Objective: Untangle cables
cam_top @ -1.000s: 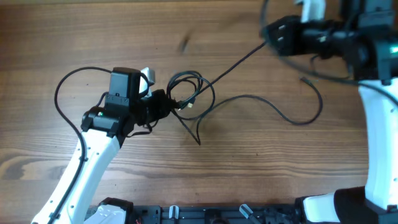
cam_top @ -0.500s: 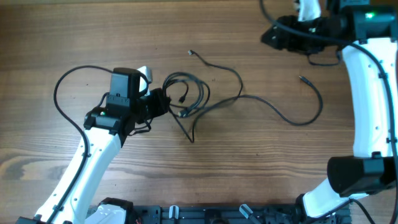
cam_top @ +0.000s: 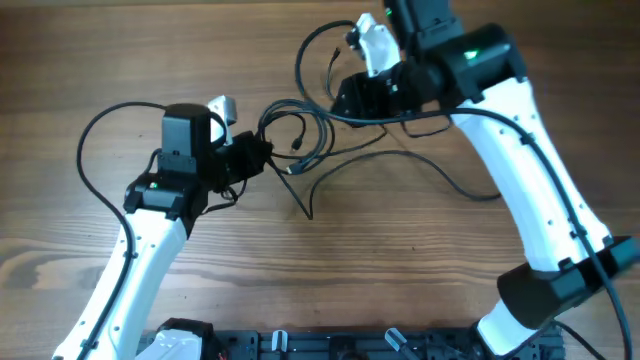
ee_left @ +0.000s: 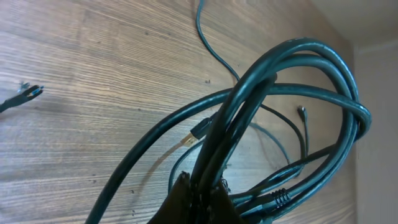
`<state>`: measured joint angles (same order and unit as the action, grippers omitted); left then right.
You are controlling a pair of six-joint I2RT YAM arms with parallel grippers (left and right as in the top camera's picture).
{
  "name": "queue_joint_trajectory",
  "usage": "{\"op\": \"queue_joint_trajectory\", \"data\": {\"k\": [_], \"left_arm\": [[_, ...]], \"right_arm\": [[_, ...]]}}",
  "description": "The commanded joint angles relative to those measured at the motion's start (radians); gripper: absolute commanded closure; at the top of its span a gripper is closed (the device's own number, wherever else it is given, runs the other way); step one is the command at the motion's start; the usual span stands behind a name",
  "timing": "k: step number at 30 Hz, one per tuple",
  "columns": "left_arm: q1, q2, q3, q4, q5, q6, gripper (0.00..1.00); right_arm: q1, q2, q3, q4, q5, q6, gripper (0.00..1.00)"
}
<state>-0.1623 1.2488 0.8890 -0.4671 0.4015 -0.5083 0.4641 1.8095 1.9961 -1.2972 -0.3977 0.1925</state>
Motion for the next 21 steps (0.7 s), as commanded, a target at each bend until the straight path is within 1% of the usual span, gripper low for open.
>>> {"op": "queue_joint_trajectory", "data": {"k": [1,2,5,9,14,15,16,17,18,20,21], "left_arm": [[0.010,-0.019,0.001,0.007,-0.010,-0.055,0.96],[0.010,-0.019,0.002,0.006,-0.010,-0.055,0.96],[0.010,-0.019,0.001,0.004,-0.009,-0.065,0.96],[0.010,-0.019,0.001,0.003,-0.010,-0.077,0.96],[0.010,-0.019,0.001,-0.001,0.003,-0.077,0.96],[0.009,-0.019,0.001,-0.009,0.003,-0.077,0.96],[0.009,-0.019,0.001,-0.018,0.006,-0.077,0.96],[0.009,-0.019,0.001,-0.030,0.006,-0.077,0.96],[0.009,-0.019,0.001,-0.045,0.006,-0.077,0.96],[0.009,-0.019,0.001,-0.055,0.006,-0.076,0.96],[0.009,-0.019,0.001,-0.057,0.006,-0.076,0.96]], "right_arm": [[0.048,0.053,-0.022,0.006,0.064,0.108,0.55],[0.067,0.064,-0.022,0.013,0.065,0.109,0.55],[0.094,0.101,-0.022,0.011,0.111,0.175,0.55],[0.113,0.166,-0.028,0.007,0.113,0.227,0.56],[0.139,0.244,-0.028,0.089,0.109,0.256,0.56],[0.141,0.251,-0.028,0.111,0.113,0.262,0.58],[0.141,0.262,-0.028,0.134,0.118,0.269,0.64],[0.141,0.272,-0.028,0.154,0.121,0.282,0.71],[0.141,0.276,-0.028,0.170,0.122,0.280,0.82],[0.139,0.275,-0.028,0.186,0.121,0.277,0.95],[0.138,0.271,-0.026,0.187,0.120,0.277,0.95]]}}
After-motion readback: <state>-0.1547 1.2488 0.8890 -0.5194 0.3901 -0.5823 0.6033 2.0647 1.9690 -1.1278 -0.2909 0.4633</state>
